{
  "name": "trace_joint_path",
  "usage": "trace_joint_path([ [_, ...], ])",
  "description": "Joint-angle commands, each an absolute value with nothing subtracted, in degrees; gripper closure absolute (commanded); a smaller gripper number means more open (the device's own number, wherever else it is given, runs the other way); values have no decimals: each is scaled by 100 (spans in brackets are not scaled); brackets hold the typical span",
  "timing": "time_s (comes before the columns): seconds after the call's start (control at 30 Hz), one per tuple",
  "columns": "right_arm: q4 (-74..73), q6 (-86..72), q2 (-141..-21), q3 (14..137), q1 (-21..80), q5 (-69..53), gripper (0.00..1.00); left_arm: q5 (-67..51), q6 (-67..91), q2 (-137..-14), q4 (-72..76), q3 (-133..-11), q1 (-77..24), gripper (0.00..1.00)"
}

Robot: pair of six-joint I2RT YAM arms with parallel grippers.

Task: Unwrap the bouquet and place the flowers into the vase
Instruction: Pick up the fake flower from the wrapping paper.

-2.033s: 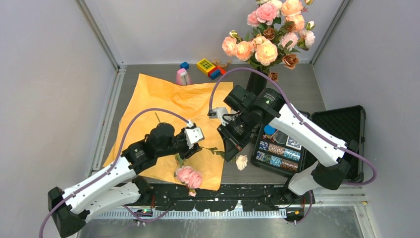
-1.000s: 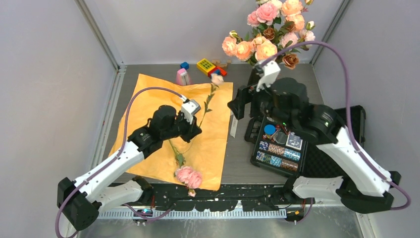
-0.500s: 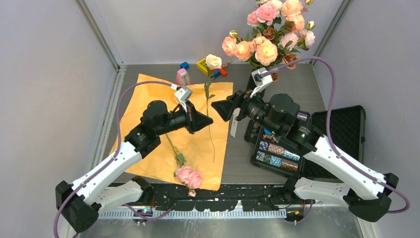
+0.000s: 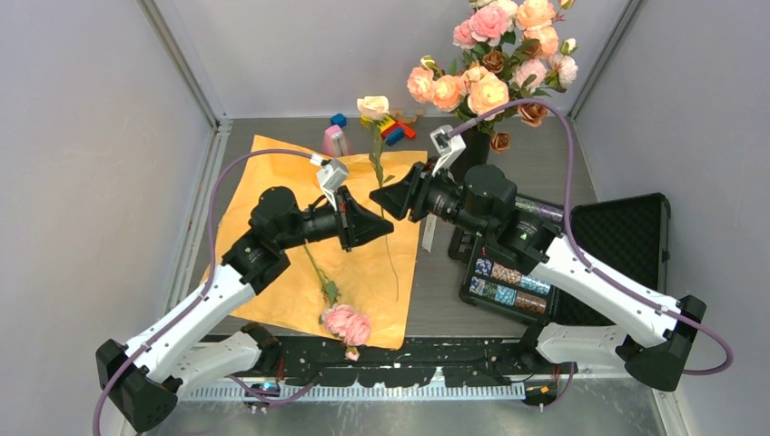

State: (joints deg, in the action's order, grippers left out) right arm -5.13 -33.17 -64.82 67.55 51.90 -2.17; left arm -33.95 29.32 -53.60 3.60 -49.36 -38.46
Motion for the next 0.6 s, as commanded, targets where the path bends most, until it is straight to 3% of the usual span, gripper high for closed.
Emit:
trace_joint_path([
  [0.0, -175, -3443, -6528, 6838, 5194, -399, 67, -3560, 2784, -5301, 463, -5030, -3828, 100],
  [0.13, -182, -3071, -6354, 6830, 5195, -303, 99, -3248, 2576, -5321, 101, -5142, -3823, 97],
  [0.17, -245, -2837, -6319, 6838, 5195, -278, 100, -3129, 2524, -5328, 32, -5168, -3823, 87],
  [0.3, -936, -1904, -6148, 7152, 5194, 443, 100, -2734, 2343, -5380, -505, -5314, -3795, 30],
  [0.33, -1057, -1544, -6114, 7308, 5194, 783, 100, -2671, 2308, -5400, -628, -5355, -3765, 20],
  [0.4, -1371, -1035, -6094, 7532, 5194, 1360, 100, -2629, 2191, -5535, -1082, -5539, -3633, 10],
  [0.57, -1091, 14, -6082, 7788, 5193, 2695, 100, -2696, 2105, -6004, -1997, -5894, -2741, 0],
])
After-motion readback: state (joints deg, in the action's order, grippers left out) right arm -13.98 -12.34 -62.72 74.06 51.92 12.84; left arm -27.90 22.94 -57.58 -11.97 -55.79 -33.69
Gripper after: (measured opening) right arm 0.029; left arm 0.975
